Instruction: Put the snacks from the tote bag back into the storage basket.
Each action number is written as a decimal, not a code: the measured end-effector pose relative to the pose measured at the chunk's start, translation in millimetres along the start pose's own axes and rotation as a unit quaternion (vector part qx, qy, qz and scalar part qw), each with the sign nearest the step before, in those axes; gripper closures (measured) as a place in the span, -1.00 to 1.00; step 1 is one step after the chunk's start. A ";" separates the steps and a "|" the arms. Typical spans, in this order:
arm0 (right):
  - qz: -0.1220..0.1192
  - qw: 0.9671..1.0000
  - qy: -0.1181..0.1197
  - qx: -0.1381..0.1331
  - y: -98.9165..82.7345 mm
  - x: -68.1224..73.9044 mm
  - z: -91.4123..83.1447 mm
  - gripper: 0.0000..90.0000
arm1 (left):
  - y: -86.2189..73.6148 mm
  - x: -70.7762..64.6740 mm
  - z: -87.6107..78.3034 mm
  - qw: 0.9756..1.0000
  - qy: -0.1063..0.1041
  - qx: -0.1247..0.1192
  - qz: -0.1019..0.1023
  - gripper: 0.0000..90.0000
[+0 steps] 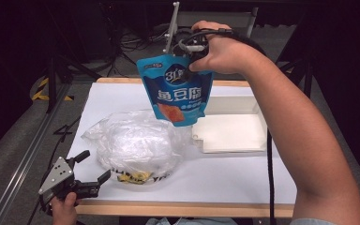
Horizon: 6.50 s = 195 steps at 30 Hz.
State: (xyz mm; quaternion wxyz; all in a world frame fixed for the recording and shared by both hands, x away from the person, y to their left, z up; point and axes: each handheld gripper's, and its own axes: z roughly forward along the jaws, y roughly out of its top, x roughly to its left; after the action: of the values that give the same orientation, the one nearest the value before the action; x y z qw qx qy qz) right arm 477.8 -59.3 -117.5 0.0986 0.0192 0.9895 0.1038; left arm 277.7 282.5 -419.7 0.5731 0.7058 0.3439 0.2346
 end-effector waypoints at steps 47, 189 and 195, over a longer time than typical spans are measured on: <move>0.085 0.996 -0.031 0.018 -134.7 -65.5 4.5 0.99 | -2.2 0.7 2.4 1.000 0.001 0.010 -0.001 -0.97; 0.255 0.856 -0.200 -0.403 -277.5 143.7 52.9 -0.57 | -0.9 -2.1 9.5 1.000 -0.002 0.021 0.007 -0.97; 0.259 0.856 -0.199 -0.401 -278.0 157.3 77.7 -0.62 | -0.3 -1.7 10.7 1.000 -0.003 0.026 0.009 -0.97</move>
State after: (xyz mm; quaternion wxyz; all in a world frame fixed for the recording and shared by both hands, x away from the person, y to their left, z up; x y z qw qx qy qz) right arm 334.3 -306.2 -280.2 0.2619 0.2537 0.7805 0.5078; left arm 284.3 274.3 -422.4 0.5540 0.7240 0.3416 0.2284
